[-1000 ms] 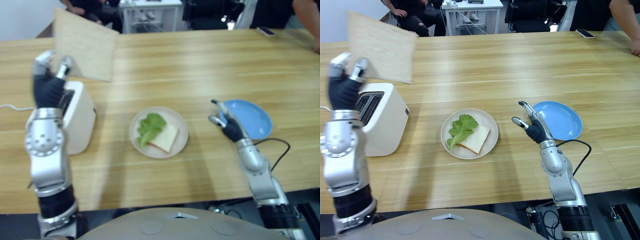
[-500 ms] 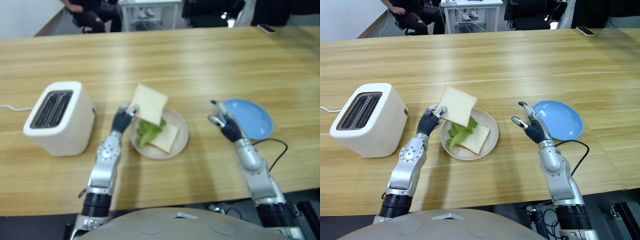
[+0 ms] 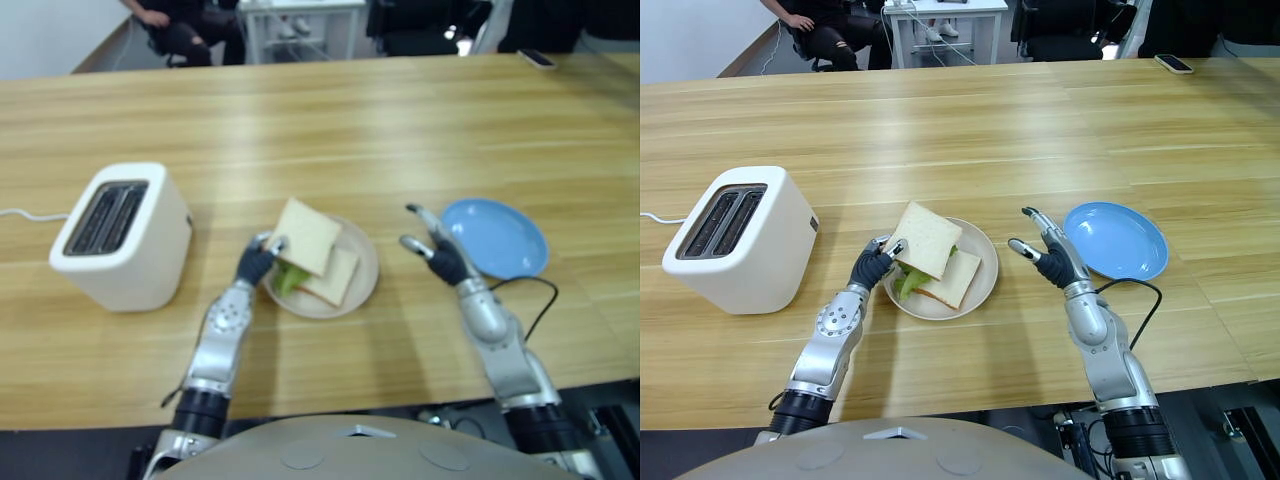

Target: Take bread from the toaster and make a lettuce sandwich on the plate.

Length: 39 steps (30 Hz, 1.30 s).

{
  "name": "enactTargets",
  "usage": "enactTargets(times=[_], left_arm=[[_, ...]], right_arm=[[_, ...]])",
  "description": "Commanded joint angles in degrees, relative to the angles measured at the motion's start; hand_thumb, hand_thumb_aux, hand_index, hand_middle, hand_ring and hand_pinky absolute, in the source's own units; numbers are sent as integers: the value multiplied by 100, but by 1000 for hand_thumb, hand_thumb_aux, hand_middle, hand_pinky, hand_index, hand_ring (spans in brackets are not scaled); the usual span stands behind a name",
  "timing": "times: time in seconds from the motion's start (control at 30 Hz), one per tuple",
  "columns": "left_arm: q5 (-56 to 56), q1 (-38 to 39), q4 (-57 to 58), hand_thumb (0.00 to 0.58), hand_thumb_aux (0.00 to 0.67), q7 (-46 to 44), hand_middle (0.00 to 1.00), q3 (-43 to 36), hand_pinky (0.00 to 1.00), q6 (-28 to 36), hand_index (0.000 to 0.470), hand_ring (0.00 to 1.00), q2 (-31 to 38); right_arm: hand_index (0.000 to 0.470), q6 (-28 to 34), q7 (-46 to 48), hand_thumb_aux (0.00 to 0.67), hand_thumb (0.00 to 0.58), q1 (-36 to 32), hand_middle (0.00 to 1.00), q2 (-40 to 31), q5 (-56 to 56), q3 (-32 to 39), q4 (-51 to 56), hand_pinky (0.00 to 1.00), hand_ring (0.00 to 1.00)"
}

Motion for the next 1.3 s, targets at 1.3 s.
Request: enactTargets(times=[1.3], left_arm=[[557,188,-599,580,670,-94,1000,-260,1000,168,460,1000,352]], right_arm=[[0,-124,-252,0,0,-118,0,-17,-1474,1365,-320,0,0]])
